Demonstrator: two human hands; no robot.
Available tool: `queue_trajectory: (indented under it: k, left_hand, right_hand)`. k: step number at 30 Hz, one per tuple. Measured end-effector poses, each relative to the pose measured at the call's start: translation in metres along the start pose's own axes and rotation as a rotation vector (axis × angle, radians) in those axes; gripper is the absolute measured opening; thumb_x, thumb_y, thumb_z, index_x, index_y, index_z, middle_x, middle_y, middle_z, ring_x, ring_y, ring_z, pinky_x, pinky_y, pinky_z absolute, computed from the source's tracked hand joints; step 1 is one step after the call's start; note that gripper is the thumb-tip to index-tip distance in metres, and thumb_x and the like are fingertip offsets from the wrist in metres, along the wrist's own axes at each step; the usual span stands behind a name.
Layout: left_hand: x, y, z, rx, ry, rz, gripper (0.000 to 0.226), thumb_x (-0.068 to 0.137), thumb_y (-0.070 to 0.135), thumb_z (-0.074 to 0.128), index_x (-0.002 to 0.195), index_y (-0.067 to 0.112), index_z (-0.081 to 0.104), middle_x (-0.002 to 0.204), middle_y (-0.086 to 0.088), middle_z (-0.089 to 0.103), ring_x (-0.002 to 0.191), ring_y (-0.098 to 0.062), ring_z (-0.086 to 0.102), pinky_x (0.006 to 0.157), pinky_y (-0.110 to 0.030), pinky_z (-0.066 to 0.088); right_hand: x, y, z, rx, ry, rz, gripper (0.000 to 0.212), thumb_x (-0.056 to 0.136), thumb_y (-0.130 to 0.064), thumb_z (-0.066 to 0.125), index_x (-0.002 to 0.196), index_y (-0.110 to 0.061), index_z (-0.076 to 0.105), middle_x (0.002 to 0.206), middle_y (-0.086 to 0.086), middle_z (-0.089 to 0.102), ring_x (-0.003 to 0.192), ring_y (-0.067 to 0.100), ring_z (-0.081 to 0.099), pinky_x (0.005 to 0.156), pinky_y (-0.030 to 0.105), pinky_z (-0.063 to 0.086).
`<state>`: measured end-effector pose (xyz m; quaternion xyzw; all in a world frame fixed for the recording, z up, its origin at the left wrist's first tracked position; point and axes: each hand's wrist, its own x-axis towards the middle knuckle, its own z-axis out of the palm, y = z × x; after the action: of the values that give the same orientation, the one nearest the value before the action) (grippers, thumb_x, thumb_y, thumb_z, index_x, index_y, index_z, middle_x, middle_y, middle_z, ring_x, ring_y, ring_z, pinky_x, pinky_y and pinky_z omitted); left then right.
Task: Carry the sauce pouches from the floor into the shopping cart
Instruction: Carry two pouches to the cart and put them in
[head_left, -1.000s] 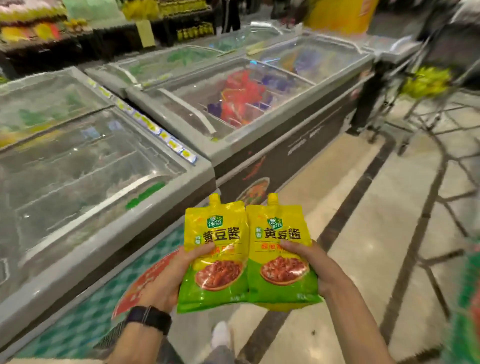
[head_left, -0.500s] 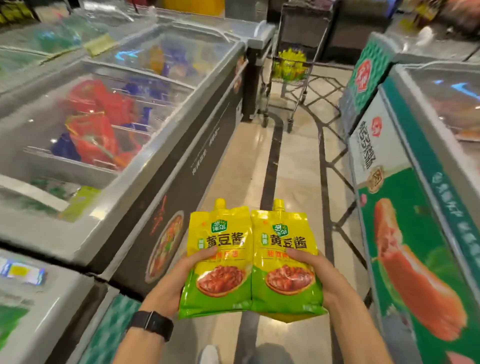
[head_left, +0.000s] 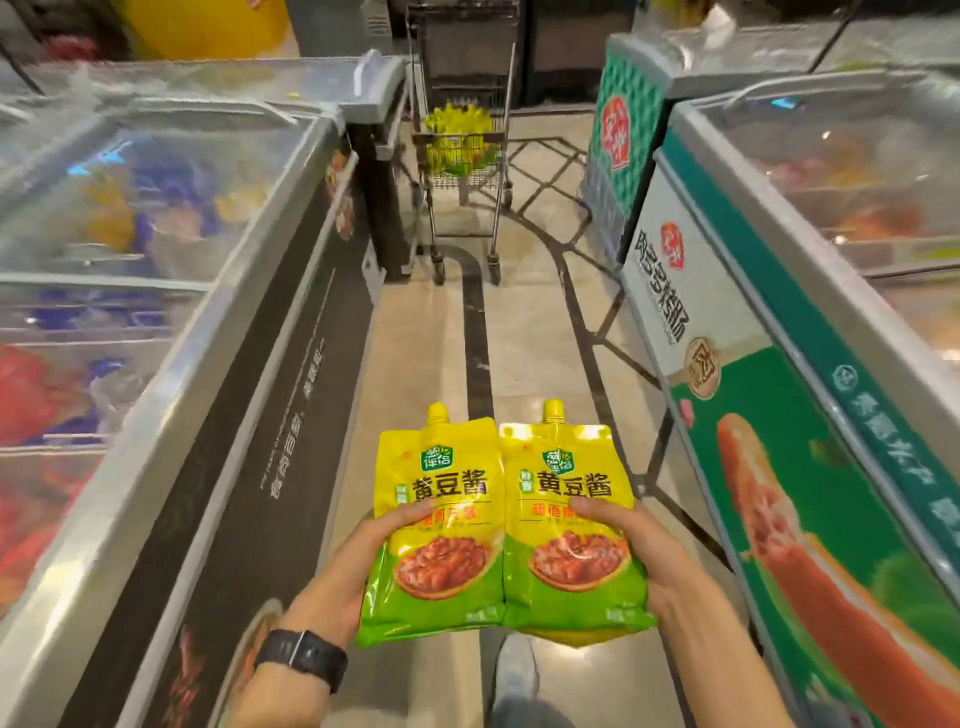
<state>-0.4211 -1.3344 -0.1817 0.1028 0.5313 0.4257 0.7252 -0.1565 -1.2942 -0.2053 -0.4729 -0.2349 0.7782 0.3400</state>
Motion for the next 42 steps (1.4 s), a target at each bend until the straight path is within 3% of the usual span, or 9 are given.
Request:
queue_trajectory:
  k: [5,10,14,18,24,31,35,39,42]
  left_hand:
    - [0.076,0.079,0.036,-0.018,0.017,0.019,0.034,0.081,0.014,0.066,0.114,0.009,0.073,0.106,-0.023,0.074,0.085,-0.038,0.075,0.074,-0.050,0.061]
    - [0.177,0.155,0.059,0.036,-0.009,-0.040,0.038,0.084,0.020,0.067,0.120,0.011,0.072,0.122,-0.023,0.069,0.101,-0.040,0.071,0.101,-0.061,0.047]
    - [0.269,0.227,0.082,0.029,-0.050,-0.001,0.032,0.080,0.020,0.066,0.108,0.010,0.077,0.108,-0.021,0.075,0.084,-0.035,0.075,0.078,-0.049,0.061]
    - [0.347,0.300,0.109,0.082,-0.098,-0.024,0.055,0.063,0.021,0.087,0.115,0.007,0.074,0.114,-0.022,0.072,0.087,-0.036,0.075,0.085,-0.051,0.058]
    - [0.449,0.393,0.165,0.076,-0.221,-0.070,0.093,0.030,0.023,0.102,0.116,0.006,0.072,0.115,-0.024,0.072,0.089,-0.037,0.074,0.079,-0.050,0.061]
    - [0.580,0.467,0.244,0.102,-0.220,-0.073,0.087,0.032,0.023,0.101,0.113,0.009,0.075,0.122,-0.025,0.068,0.100,-0.042,0.071,0.095,-0.057,0.053]
    - [0.651,0.510,0.299,0.072,-0.183,-0.078,0.088,0.029,0.021,0.102,0.112,0.007,0.075,0.118,-0.026,0.070,0.096,-0.043,0.072,0.084,-0.056,0.058]
    - [0.716,0.554,0.343,0.049,-0.121,-0.079,0.099,0.031,0.021,0.101,0.124,0.007,0.068,0.124,-0.027,0.067,0.114,-0.047,0.063,0.106,-0.066,0.040]
    - [0.765,0.595,0.372,0.017,-0.132,-0.063,0.085,0.027,0.021,0.101,0.108,0.009,0.077,0.117,-0.025,0.071,0.097,-0.042,0.072,0.103,-0.062,0.045]
  right_hand:
    - [0.087,-0.085,0.004,0.012,-0.053,-0.002,0.086,0.037,-0.018,0.097,0.116,-0.006,0.067,0.113,0.025,0.069,0.092,0.041,0.071,0.078,0.052,0.059]
    - [0.186,-0.163,0.003,0.009,-0.030,-0.017,0.083,0.044,-0.016,0.094,0.121,-0.002,0.065,0.116,0.026,0.068,0.096,0.041,0.070,0.081,0.050,0.058]
    - [0.274,-0.229,0.005,-0.014,0.025,-0.019,0.090,0.041,-0.019,0.096,0.123,-0.004,0.064,0.117,0.025,0.068,0.097,0.041,0.070,0.082,0.052,0.058]
    - [0.339,-0.303,0.012,0.037,0.026,-0.023,0.077,0.021,-0.019,0.100,0.095,-0.009,0.078,0.103,0.023,0.073,0.082,0.037,0.074,0.064,0.045,0.061]
    - [0.429,-0.390,-0.004,0.051,0.105,-0.031,0.100,0.030,-0.020,0.099,0.122,-0.003,0.064,0.113,0.026,0.069,0.093,0.042,0.071,0.074,0.050,0.060]
    - [0.553,-0.499,-0.055,0.127,0.052,-0.049,0.098,0.023,-0.017,0.100,0.113,-0.003,0.067,0.103,0.026,0.072,0.081,0.040,0.073,0.059,0.043,0.059]
    - [0.628,-0.569,-0.091,0.091,0.075,-0.010,0.099,0.033,-0.018,0.099,0.123,-0.005,0.062,0.114,0.026,0.069,0.094,0.042,0.070,0.069,0.046,0.060]
    - [0.697,-0.642,-0.111,0.070,0.107,-0.015,0.080,0.054,-0.012,0.089,0.128,-0.005,0.060,0.117,0.025,0.068,0.099,0.043,0.069,0.081,0.054,0.057]
    - [0.754,-0.695,-0.121,0.060,0.100,-0.003,0.067,0.063,-0.010,0.082,0.126,-0.005,0.061,0.118,0.025,0.067,0.103,0.044,0.067,0.090,0.059,0.052]
